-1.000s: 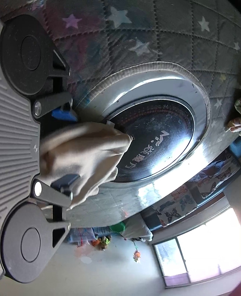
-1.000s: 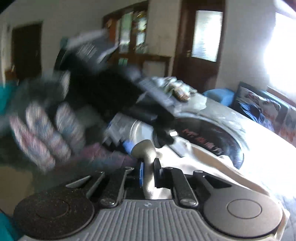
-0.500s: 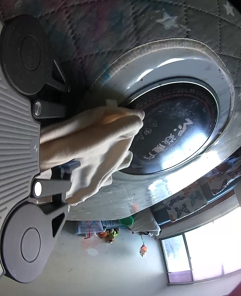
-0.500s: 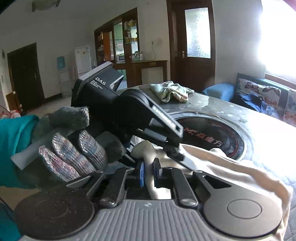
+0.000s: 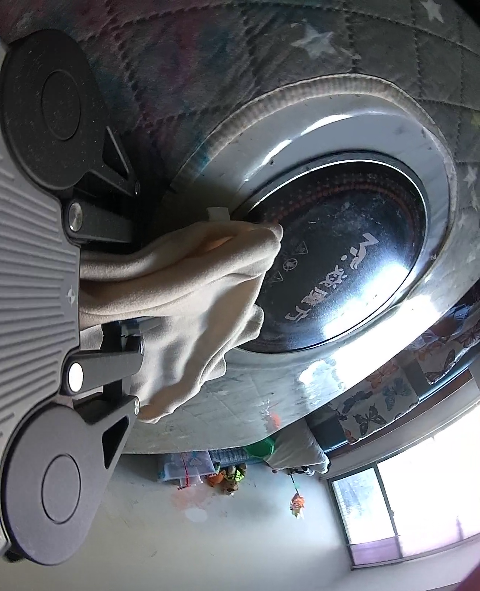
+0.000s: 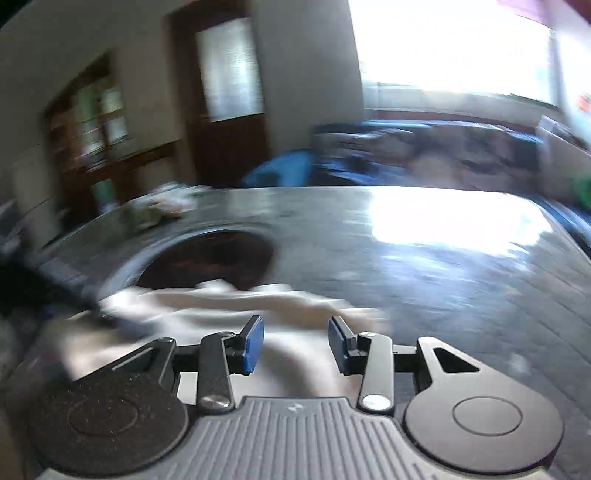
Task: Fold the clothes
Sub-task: 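Lift the sweatshirt with both tools and carry it across the table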
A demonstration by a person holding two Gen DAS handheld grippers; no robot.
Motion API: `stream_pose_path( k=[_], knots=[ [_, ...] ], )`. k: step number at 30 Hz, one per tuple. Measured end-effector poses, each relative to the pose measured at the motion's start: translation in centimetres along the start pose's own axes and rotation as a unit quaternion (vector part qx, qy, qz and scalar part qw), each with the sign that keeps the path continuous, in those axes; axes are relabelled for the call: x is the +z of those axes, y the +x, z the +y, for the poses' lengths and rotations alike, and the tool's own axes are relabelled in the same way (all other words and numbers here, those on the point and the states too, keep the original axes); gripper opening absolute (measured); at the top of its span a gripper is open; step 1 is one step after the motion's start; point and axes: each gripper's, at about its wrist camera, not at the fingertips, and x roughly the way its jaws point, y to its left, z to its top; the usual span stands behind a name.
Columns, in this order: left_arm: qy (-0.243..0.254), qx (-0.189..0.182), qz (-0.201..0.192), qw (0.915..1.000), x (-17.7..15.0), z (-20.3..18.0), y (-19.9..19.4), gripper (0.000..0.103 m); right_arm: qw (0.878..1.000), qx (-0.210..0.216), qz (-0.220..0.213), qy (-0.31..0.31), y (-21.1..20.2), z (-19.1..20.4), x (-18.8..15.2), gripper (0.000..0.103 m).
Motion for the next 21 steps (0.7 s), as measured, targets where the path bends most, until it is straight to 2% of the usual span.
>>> stream_pose_path(
  k=[3,6,9,11,12,13,15,21],
  knots=[
    [0.013,0.008,-0.002,0.9999,-0.1,-0.5,0.0,0.021,0.998,-0.019,0.02,0.053,2.5,-3.4,0.4,0.043],
    [0.025,0.015,-0.004,0.9996,-0.1,-0.6,-0.1,0.021,0.996,-0.028,0.03,0.077,4.5,-5.0,0.0,0.047],
    [0.036,0.022,-0.008,0.9991,-0.1,-0.9,-0.1,0.021,0.993,-0.011,0.044,0.106,5.4,-5.5,-0.8,0.047],
    [0.043,0.027,-0.01,0.9987,-0.1,-1.1,0.0,0.021,0.994,-0.003,0.041,0.1,5.6,-5.0,-1.0,0.044],
    [0.048,0.03,-0.011,0.9984,-0.1,-1.3,0.0,0.021,0.994,-0.004,0.042,0.098,5.5,-4.8,-1.0,0.037],
    [0.054,0.034,-0.012,0.9979,-0.1,-1.5,0.0,0.021,0.995,-0.004,0.042,0.096,5.5,-4.6,-1.1,0.026],
    [0.067,0.041,-0.014,0.9968,-0.2,-1.9,0.0,0.021,0.995,-0.002,0.04,0.095,5.2,-4.3,-1.3,0.015],
    [0.11,0.04,-0.015,0.9931,-0.2,-4.1,0.2,0.02,0.996,-0.001,0.005,0.089,2.2,-3.9,-0.5,0.012]
  ],
)
